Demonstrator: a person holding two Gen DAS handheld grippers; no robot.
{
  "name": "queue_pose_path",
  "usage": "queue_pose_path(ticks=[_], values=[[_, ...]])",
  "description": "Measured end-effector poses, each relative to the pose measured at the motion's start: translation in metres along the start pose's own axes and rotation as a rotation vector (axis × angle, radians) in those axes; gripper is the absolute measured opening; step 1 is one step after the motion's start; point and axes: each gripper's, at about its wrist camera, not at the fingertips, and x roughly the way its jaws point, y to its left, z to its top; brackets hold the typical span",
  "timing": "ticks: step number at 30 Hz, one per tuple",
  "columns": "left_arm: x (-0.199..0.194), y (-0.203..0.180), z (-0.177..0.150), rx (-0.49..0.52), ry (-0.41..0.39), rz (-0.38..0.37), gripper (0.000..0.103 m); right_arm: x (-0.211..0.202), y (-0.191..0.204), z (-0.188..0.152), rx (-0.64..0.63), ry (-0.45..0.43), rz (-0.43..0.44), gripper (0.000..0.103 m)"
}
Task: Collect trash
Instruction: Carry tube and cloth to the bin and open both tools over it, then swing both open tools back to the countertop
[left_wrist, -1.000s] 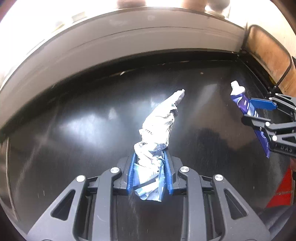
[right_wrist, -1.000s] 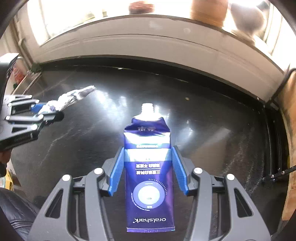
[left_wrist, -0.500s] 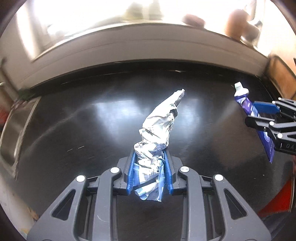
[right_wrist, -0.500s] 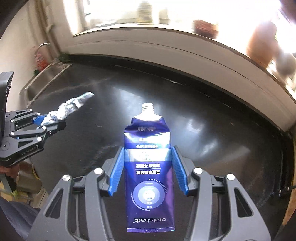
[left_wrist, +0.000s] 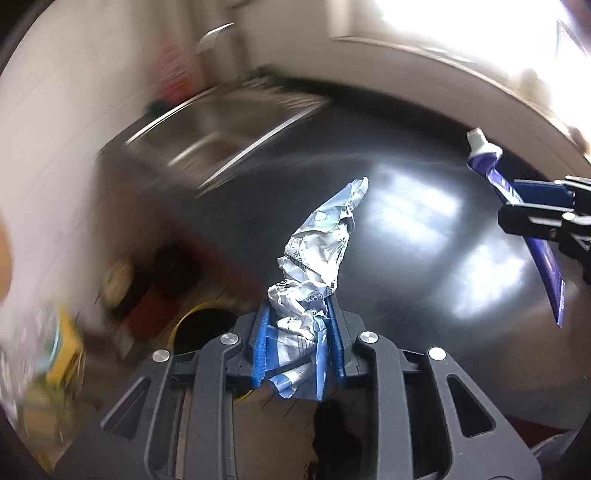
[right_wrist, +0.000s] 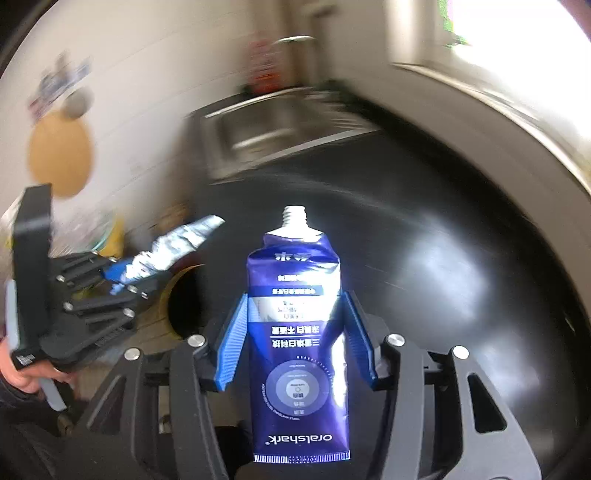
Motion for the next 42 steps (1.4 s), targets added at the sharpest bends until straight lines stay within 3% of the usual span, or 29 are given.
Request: queue_pose_path(ticks=[5, 13, 20, 29, 31, 33, 40, 42], values=[[0.012, 0.083, -0.053, -0.167, 0.073, 0.106, 0.027, 0.064, 0.083, 0.022, -0.115, 0.098, 0.161, 0.051], [0.058, 0.162, -0.103, -0.385, 0.128, 0.106, 0.027, 0.168, 0.162, 0.043, -0.196, 0.255, 0.259, 0.051], [0.104, 0.192, -0.115, -0.48, 0.129, 0.076, 0.027, 0.246, 0.179, 0.068, -0.204, 0.33, 0.247, 0.051], [0.13, 0.203, -0.115, -0.483, 0.131, 0.031, 0.028, 0.286, 0.186, 0.081, -0.217, 0.375, 0.227, 0.052], [0.134, 0.206, -0.115, -0.48, 0.137, 0.034, 0.04, 0.293, 0.185, 0.083, -0.202, 0.398, 0.235, 0.054], [0.134, 0.209, -0.116, -0.497, 0.126, 0.032, 0.068, 0.296, 0.184, 0.084, -0.195, 0.399, 0.238, 0.062], [0.12, 0.207, -0.112, -0.477, 0.117, 0.035, 0.075, 0.274, 0.179, 0.083, -0.205, 0.378, 0.234, 0.071], [0.108, 0.201, -0.106, -0.455, 0.115, 0.045, 0.083, 0.251, 0.169, 0.083, -0.194, 0.349, 0.229, 0.077]])
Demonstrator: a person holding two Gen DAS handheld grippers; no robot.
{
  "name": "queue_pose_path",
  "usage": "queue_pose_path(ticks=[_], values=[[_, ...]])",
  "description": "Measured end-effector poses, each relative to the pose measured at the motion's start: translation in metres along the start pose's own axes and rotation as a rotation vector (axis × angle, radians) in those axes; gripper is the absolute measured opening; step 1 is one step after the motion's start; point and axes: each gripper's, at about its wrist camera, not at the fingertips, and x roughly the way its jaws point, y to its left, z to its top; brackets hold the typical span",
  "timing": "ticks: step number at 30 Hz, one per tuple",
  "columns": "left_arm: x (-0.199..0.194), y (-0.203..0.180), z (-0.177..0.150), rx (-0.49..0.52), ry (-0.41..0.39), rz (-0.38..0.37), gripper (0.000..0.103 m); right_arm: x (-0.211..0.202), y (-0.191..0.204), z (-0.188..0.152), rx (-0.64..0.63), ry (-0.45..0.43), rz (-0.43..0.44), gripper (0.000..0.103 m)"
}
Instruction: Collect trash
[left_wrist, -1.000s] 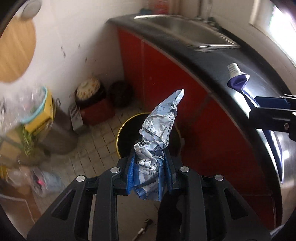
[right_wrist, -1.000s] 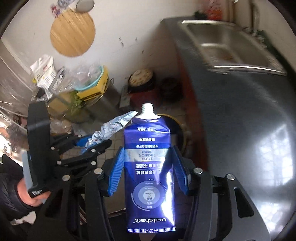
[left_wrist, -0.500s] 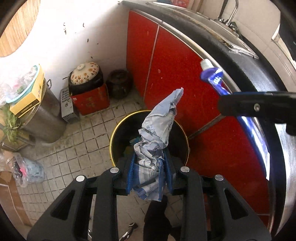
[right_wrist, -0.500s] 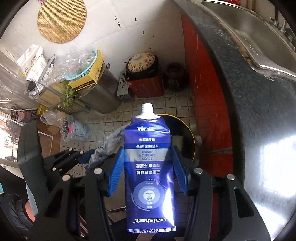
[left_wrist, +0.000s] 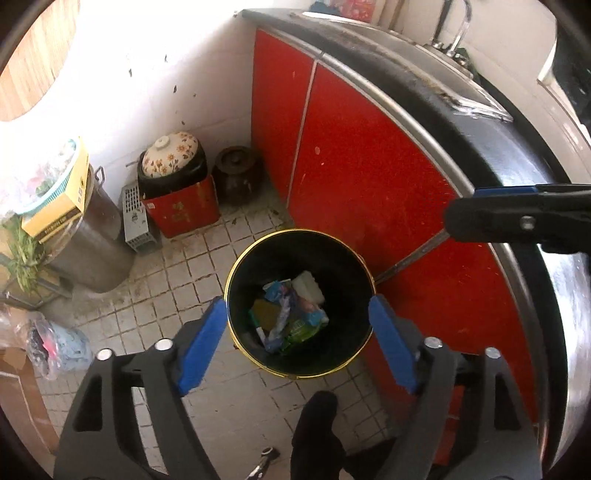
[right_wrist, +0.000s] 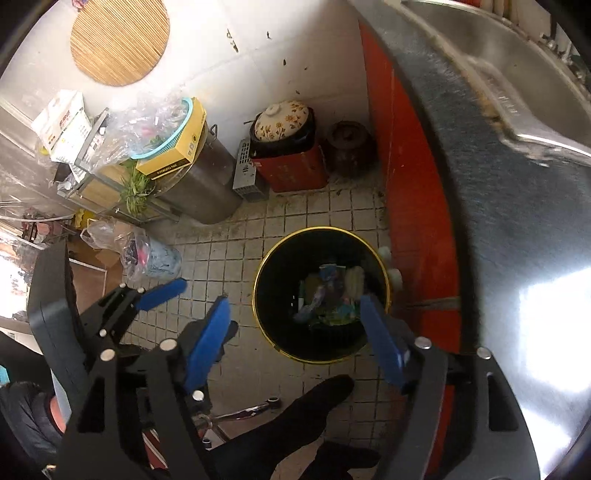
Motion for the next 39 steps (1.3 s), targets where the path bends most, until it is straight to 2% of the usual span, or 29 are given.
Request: queue_pose_path(ticks=[2, 4, 7, 9, 11, 14, 17, 21, 25, 30, 39], values=[[-0.012, -0.01, 0.002, 0.019, -0.002, 0.028, 0.092, -0.032, -0.007, -0.013, 0.023, -0.048, -0.018, 0.087], [-0.033, -0.029, 0.006, 0.042, -0.02, 0.019, 0.092, -0.071, -0.018, -0.032, 0.055, -0.107, -0.052, 0.09], [-0.059, -0.068, 0.014, 0.109, -0.027, -0.001, 0.094, -0.136, -0.042, -0.073, 0.123, -0.211, -0.168, 0.095], [-0.078, -0.104, 0.02, 0.173, -0.046, -0.053, 0.094, -0.177, -0.061, -0.106, 0.19, -0.264, -0.255, 0.096], [-0.093, -0.143, 0.024, 0.255, -0.055, -0.114, 0.094, -0.222, -0.085, -0.15, 0.291, -0.31, -0.361, 0.096], [-0.11, -0.224, 0.028, 0.412, -0.038, -0.234, 0.094, -0.286, -0.119, -0.229, 0.48, -0.367, -0.53, 0.096], [-0.124, -0.298, 0.025, 0.573, -0.011, -0.342, 0.094, -0.332, -0.137, -0.301, 0.664, -0.403, -0.663, 0.096], [-0.142, -0.38, 0.012, 0.704, -0.011, -0.431, 0.094, -0.385, -0.15, -0.4, 0.924, -0.457, -0.806, 0.096], [-0.153, -0.449, -0.006, 0.785, -0.002, -0.438, 0.094, -0.409, -0.155, -0.466, 1.087, -0.483, -0.871, 0.096], [-0.159, -0.498, -0.033, 0.863, 0.016, -0.433, 0.094, -0.42, -0.157, -0.518, 1.196, -0.506, -0.895, 0.096], [-0.171, -0.53, -0.069, 0.969, 0.002, -0.42, 0.094, -0.419, -0.169, -0.546, 1.249, -0.505, -0.858, 0.096]])
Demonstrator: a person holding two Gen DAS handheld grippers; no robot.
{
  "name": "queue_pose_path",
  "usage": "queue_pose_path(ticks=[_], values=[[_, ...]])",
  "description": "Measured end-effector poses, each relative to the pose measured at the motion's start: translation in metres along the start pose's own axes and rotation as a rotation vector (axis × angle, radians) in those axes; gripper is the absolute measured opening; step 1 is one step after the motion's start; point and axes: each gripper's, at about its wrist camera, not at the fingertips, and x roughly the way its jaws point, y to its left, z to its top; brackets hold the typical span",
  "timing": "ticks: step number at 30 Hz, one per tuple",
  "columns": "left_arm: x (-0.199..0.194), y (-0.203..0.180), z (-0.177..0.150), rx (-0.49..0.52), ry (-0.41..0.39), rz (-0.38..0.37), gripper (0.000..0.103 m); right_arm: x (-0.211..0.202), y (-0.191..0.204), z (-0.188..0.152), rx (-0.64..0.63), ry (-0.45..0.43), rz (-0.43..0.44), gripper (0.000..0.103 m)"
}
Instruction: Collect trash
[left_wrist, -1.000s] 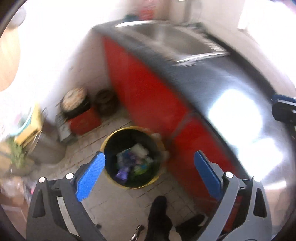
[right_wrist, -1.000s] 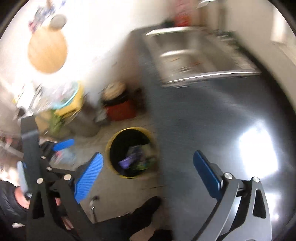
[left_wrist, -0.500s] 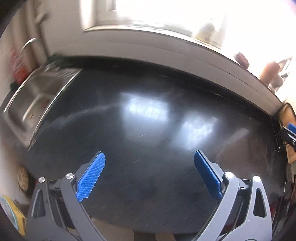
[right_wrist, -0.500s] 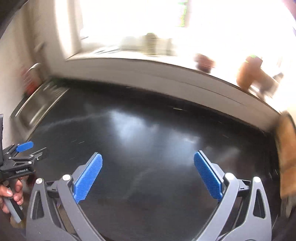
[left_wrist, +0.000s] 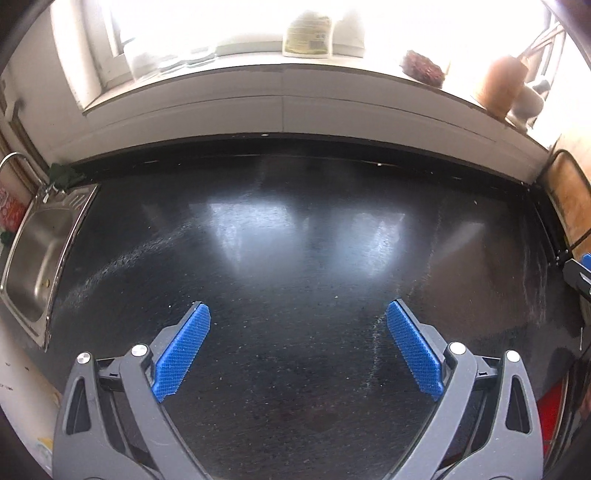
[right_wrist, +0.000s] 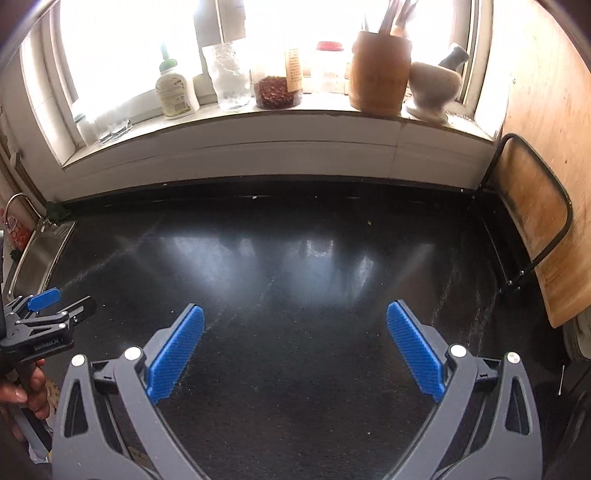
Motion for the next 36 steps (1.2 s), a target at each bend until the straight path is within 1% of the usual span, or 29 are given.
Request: queue_pose_path(ticks=[9, 17, 36], values=[[0.0, -0.01, 0.0, 0.008, 0.003, 0.004, 0.094, -0.003, -0.005, -0.001, -0.004, -0.001, 0.006, 0.096], [-0.001, -0.011, -0.004, 0.005, 0.011, -0.008, 0.094, -0.007, -0.004, -0.004, -0.014, 0.008, 0.001, 0.096], [-0.004, -0.009, -0.007, 0.009, 0.006, -0.006, 0.094, -0.009, 0.0, -0.007, -0.008, 0.014, -0.002, 0.096]])
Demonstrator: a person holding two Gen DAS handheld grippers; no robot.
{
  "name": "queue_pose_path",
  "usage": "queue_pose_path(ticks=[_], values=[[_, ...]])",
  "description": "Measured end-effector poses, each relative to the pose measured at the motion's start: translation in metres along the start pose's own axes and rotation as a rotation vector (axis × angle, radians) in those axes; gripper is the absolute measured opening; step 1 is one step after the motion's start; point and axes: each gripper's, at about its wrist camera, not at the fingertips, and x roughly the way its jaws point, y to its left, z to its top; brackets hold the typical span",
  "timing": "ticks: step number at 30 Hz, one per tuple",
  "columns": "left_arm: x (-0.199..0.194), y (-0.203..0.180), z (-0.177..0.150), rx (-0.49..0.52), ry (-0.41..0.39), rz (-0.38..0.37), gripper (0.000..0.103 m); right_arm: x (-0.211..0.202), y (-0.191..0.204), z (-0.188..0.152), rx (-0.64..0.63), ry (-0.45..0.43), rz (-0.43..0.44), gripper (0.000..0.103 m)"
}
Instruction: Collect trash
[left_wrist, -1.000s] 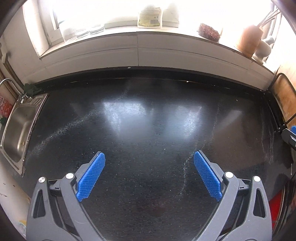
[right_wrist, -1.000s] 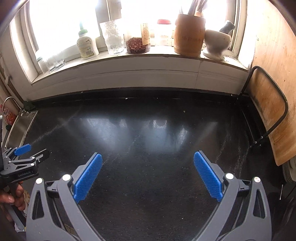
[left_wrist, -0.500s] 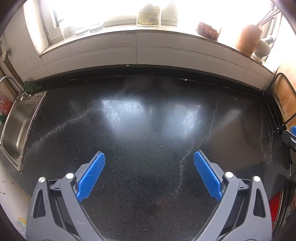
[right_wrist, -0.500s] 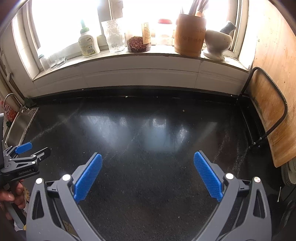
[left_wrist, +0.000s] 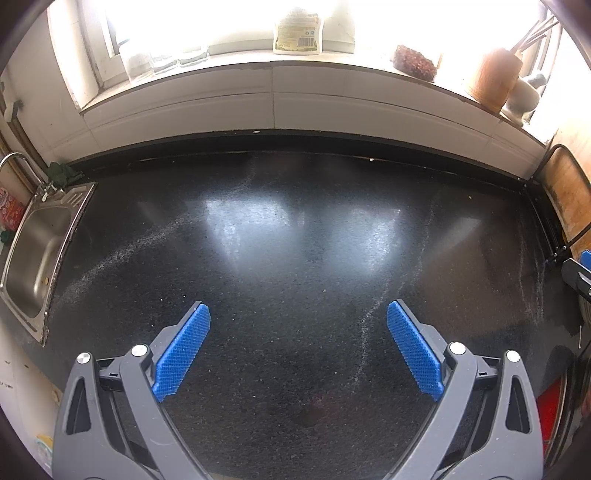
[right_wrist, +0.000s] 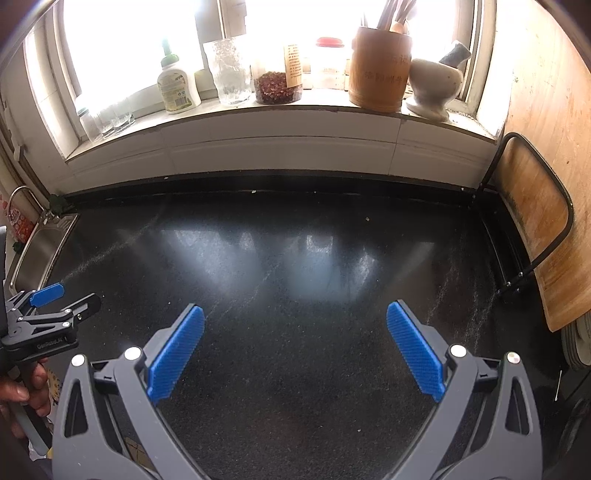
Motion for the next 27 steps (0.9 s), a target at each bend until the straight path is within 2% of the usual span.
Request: queue_pose_path(ticks=[27], values=[[0.0017, 0.0022, 0.0009, -0.003, 0.007, -0.002, 0.094, -0.0009, 0.0001, -0.003, 0.006, 0.002, -0.007, 0.096]])
